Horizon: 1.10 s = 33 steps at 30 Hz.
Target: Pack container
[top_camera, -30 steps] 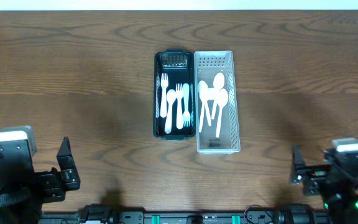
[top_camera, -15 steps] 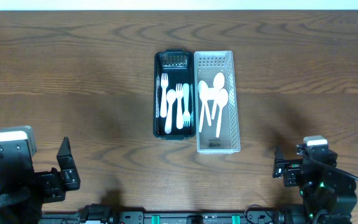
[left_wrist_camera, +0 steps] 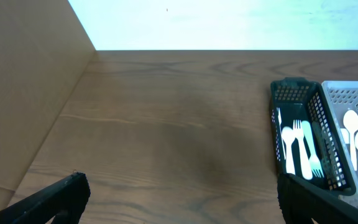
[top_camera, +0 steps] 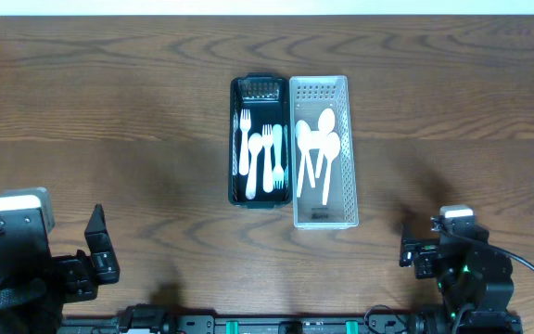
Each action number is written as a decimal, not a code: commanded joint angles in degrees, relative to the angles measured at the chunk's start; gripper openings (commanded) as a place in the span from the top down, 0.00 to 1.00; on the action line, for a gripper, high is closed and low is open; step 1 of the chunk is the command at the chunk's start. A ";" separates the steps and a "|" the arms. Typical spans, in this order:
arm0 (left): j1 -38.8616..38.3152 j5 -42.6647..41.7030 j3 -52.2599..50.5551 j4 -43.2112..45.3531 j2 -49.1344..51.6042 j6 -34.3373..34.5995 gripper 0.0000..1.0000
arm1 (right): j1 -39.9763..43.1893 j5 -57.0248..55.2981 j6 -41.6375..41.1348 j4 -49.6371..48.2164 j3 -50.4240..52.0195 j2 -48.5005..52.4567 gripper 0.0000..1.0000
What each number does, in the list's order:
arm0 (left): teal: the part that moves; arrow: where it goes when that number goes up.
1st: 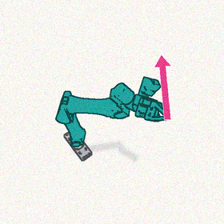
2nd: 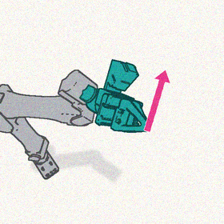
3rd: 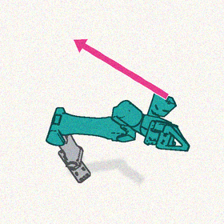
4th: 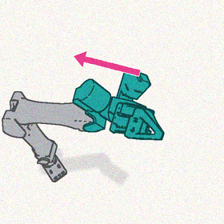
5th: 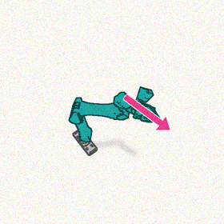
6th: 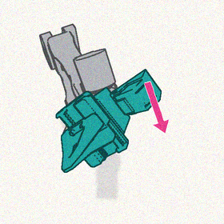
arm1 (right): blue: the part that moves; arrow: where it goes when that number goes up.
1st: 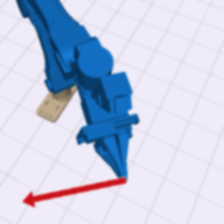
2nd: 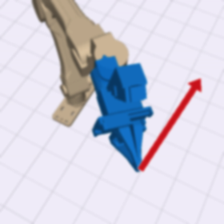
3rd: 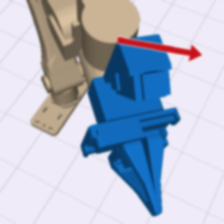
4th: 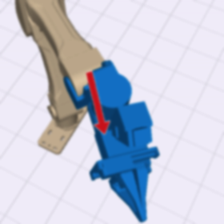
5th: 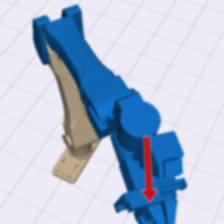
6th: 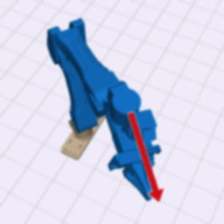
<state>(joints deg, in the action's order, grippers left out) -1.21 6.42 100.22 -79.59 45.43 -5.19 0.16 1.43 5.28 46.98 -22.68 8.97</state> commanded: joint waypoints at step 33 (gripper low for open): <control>0.28 0.31 0.24 -0.15 0.02 -0.57 0.02 | -0.02 -0.57 0.79 0.00 7.39 -6.25 0.01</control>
<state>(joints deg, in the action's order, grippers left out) -1.21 6.42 100.22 -79.59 45.43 -5.19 0.16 1.43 5.28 46.98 -15.99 3.27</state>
